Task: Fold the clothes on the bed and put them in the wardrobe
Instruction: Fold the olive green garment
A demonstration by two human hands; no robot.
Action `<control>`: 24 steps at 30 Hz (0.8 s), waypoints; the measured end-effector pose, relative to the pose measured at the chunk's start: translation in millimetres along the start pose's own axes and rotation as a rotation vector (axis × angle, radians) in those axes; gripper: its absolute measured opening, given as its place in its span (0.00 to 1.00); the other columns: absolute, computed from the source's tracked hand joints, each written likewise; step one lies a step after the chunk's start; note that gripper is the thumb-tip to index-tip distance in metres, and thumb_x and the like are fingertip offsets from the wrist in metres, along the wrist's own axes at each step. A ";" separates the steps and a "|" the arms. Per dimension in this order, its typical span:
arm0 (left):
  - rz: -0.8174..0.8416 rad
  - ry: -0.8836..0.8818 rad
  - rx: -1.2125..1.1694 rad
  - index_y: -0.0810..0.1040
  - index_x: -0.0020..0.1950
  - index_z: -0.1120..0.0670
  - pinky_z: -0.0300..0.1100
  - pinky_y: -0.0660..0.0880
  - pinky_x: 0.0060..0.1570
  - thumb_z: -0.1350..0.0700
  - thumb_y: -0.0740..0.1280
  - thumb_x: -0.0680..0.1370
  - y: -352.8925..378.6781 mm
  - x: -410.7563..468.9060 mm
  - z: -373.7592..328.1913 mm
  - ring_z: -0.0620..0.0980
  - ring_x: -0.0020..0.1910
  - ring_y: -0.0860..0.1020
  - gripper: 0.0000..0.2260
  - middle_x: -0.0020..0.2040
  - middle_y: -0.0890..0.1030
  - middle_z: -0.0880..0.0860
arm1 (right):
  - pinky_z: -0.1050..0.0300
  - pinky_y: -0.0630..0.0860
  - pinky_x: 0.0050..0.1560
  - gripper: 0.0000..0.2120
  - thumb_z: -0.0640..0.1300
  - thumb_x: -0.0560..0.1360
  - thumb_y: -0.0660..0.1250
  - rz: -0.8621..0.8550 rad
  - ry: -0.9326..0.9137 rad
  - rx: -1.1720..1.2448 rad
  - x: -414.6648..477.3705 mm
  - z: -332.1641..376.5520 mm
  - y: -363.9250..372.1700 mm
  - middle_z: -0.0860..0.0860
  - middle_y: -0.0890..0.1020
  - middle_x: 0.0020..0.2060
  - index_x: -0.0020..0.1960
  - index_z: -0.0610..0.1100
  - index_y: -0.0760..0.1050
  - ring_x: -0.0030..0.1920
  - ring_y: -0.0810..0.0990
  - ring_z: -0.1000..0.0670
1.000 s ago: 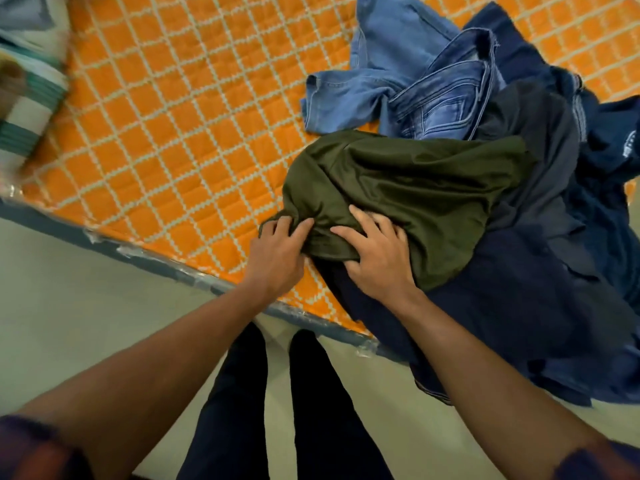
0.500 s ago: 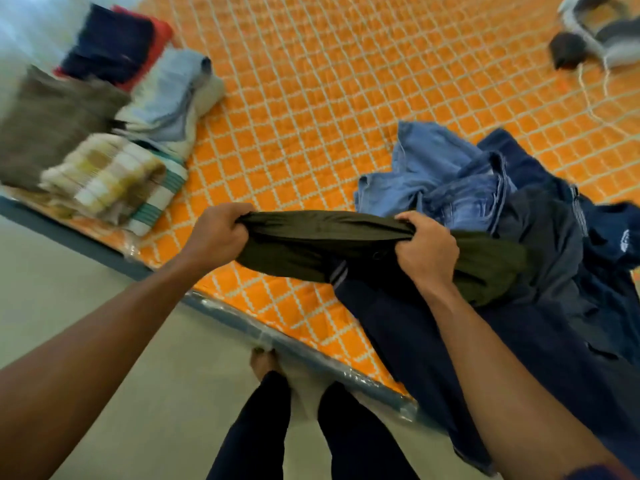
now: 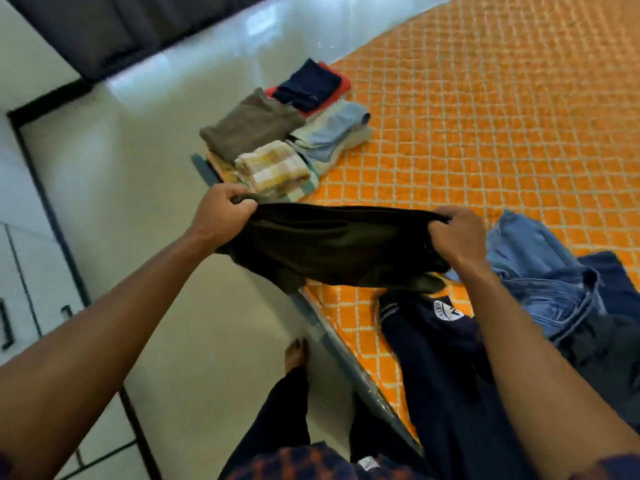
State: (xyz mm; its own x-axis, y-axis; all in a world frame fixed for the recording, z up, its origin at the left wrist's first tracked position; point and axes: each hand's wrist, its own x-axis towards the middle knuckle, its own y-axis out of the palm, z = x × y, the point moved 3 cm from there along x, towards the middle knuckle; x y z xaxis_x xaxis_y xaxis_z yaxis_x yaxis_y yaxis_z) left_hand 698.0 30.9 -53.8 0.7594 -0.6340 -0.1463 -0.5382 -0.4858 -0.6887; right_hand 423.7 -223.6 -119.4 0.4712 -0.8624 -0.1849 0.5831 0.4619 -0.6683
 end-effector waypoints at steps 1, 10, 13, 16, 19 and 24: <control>-0.027 -0.037 -0.028 0.81 0.47 0.51 0.32 0.69 0.37 0.62 0.66 0.78 -5.1 -12.9 2.6 0.39 0.36 0.74 0.07 0.37 0.77 0.44 | 0.55 0.69 0.38 0.09 0.38 0.70 0.64 0.047 -0.021 0.060 -0.4 1.9 -2.5 0.47 0.81 0.34 0.39 0.50 0.80 0.39 0.79 0.46; -0.136 -0.374 -0.720 0.82 0.58 0.61 0.42 0.81 0.50 0.56 0.66 0.80 -71.1 -143.4 31.6 0.55 0.52 0.82 0.11 0.49 0.85 0.56 | 0.54 0.71 0.40 0.09 0.38 0.78 0.69 0.413 -0.400 0.257 -39.1 58.2 5.4 0.50 0.83 0.34 0.40 0.45 0.83 0.35 0.80 0.48; -0.107 -0.379 -0.854 0.85 0.55 0.61 0.40 0.82 0.45 0.56 0.68 0.75 -120.2 -201.5 30.4 0.53 0.49 0.84 0.13 0.50 0.85 0.56 | 0.52 0.72 0.40 0.14 0.45 0.74 0.75 0.737 -0.450 0.358 -54.8 105.5 9.6 0.35 0.80 0.35 0.41 0.34 0.80 0.34 0.79 0.40; -0.084 -0.440 -0.962 0.88 0.47 0.58 0.43 0.83 0.40 0.53 0.70 0.70 -158.5 -245.1 38.3 0.53 0.45 0.86 0.12 0.48 0.86 0.57 | 0.58 0.77 0.38 0.12 0.44 0.71 0.75 1.054 -0.253 0.610 -72.1 146.2 10.7 0.41 0.82 0.37 0.42 0.34 0.81 0.35 0.82 0.45; -0.188 -0.537 -0.749 0.82 0.59 0.62 0.47 0.81 0.53 0.52 0.66 0.80 -169.7 -256.7 59.9 0.57 0.55 0.83 0.15 0.57 0.84 0.62 | 0.55 0.78 0.43 0.06 0.45 0.71 0.76 0.896 -0.298 0.660 -81.5 171.5 30.0 0.47 0.84 0.36 0.39 0.43 0.85 0.38 0.82 0.49; -0.329 -0.528 -0.776 0.81 0.61 0.62 0.52 0.77 0.61 0.47 0.65 0.81 -174.5 -268.5 78.7 0.60 0.59 0.81 0.19 0.57 0.84 0.62 | 0.57 0.63 0.30 0.22 0.44 0.80 0.70 0.544 -0.643 0.401 -100.9 187.1 54.5 0.55 0.71 0.24 0.28 0.44 0.71 0.26 0.68 0.57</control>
State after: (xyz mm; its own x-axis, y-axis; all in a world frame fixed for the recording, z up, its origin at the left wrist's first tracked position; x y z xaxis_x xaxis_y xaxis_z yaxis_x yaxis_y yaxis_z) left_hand 616.8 333.2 49.8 0.8779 -0.1395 -0.4582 -0.2185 -0.9679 -0.1240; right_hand 531.8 -72.7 -2.3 0.9527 -0.2813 0.1146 0.3028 0.9091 -0.2861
